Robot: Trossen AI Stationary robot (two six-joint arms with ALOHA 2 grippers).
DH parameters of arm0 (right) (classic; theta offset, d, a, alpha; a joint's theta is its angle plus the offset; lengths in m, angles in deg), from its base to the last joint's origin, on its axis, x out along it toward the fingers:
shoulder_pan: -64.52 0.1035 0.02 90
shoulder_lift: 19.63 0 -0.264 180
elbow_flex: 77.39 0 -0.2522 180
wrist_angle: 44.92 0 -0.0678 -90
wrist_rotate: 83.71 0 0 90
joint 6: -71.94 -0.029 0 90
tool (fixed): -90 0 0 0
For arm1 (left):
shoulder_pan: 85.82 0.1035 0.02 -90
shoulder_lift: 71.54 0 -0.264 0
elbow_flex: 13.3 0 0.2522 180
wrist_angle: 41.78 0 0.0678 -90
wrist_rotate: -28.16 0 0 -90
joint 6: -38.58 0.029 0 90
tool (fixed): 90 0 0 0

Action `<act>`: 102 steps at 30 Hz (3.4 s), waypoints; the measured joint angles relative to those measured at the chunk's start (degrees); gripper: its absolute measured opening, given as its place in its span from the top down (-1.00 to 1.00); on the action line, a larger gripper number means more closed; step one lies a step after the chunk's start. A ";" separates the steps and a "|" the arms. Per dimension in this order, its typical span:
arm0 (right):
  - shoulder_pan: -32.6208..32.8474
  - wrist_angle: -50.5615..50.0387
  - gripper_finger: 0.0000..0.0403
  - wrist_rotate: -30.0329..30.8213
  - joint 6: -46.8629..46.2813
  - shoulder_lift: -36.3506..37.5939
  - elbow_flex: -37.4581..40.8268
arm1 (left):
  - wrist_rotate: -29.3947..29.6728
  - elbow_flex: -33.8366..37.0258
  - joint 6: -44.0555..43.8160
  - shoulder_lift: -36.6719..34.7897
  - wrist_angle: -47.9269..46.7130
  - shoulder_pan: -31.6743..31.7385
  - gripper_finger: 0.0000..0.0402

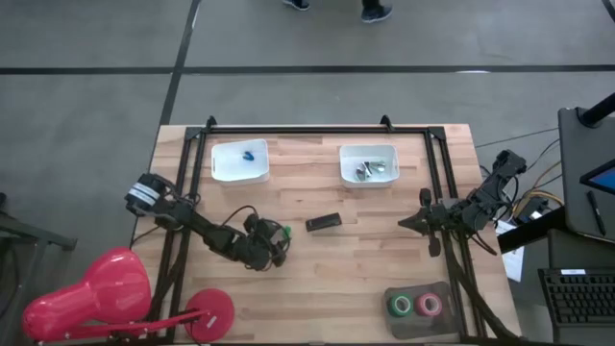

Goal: Pick and place Stapler, Stapler remover, tape
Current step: Put the green stapler into the left white bin

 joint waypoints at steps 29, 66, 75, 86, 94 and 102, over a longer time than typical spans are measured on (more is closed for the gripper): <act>0.00 0.00 0.96 0.00 0.00 0.07 0.00 | 1.07 -4.19 6.22 4.71 -1.99 2.61 0.07; 0.00 0.01 0.96 0.00 0.01 0.07 0.00 | 10.14 -3.88 2.81 -12.66 -30.55 3.90 0.59; 0.00 0.00 0.96 0.00 0.02 0.04 0.00 | 19.85 -3.91 3.19 -25.82 -42.01 5.74 0.57; 0.02 0.00 0.96 0.00 0.00 0.04 0.00 | 22.08 -3.81 9.42 -34.75 -49.10 18.66 0.60; 0.02 0.00 0.96 0.00 0.00 0.07 0.00 | 11.30 0.17 12.83 -33.98 -48.10 35.04 0.58; 0.02 0.02 0.96 0.00 0.00 0.07 0.00 | -5.48 5.47 22.13 -33.95 -35.83 48.91 0.57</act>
